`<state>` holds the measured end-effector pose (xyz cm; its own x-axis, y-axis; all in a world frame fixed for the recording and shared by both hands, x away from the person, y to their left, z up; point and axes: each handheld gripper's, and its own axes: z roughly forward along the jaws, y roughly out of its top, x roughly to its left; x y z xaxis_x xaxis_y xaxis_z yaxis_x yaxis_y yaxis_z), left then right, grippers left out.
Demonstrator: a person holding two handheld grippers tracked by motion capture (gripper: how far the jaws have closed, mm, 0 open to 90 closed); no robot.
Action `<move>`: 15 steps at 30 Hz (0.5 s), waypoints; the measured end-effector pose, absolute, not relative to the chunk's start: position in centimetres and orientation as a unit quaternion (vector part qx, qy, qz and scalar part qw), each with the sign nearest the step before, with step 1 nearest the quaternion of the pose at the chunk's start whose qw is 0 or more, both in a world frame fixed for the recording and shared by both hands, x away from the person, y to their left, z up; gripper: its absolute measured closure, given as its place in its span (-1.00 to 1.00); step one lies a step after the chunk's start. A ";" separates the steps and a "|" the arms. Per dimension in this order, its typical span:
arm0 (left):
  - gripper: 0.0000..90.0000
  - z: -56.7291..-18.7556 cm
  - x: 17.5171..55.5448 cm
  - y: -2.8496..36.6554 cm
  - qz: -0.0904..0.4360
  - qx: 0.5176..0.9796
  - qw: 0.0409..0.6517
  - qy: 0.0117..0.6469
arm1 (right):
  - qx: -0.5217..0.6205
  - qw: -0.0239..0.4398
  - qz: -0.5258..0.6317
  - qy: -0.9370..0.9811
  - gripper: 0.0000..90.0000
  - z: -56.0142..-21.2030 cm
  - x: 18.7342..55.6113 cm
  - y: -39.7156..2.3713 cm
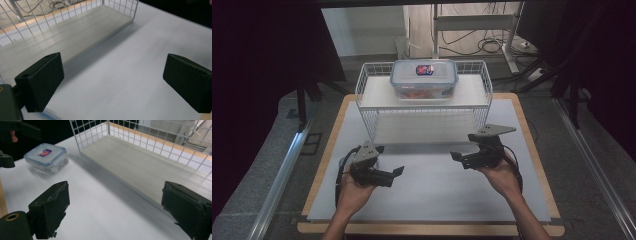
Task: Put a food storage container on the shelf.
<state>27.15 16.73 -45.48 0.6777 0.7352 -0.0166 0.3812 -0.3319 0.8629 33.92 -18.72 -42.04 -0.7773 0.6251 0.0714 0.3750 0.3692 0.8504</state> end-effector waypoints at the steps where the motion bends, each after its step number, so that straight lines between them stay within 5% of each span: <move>1: -0.90 -45.7 26.9 16.7 0.197 0.794 0.457 0.350 | 0.306 0.128 0.473 0.816 -0.82 -42.2 33.7 -18.8; 15: -0.89 -48.9 25.3 17.1 0.159 0.793 0.465 0.359 | 0.301 0.137 0.474 0.816 -0.82 -46.2 30.7 -19.5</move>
<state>25.34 17.15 -48.92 0.6917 0.7176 -0.0814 0.4215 -0.3096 0.8523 30.68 -19.52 -46.24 -0.7807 0.6218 0.0619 0.3617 0.3689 0.8562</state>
